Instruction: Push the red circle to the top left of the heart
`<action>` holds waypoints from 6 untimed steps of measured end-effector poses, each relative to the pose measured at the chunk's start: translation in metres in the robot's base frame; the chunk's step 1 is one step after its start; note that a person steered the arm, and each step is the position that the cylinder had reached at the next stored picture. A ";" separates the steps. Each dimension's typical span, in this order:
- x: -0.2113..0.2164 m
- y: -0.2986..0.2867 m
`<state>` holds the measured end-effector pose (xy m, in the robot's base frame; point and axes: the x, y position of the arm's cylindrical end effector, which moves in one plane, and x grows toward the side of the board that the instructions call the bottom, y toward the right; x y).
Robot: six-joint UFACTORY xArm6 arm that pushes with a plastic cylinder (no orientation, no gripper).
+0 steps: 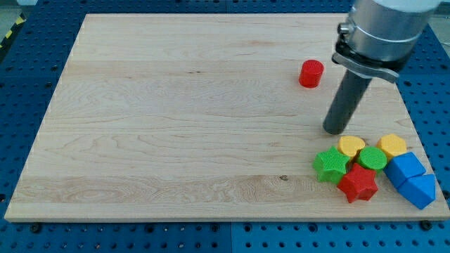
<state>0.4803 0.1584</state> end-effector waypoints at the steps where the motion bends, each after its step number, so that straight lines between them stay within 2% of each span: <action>1: -0.027 -0.026; 2: -0.056 -0.052; 4: -0.135 -0.066; 6: -0.151 -0.035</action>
<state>0.3298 0.1229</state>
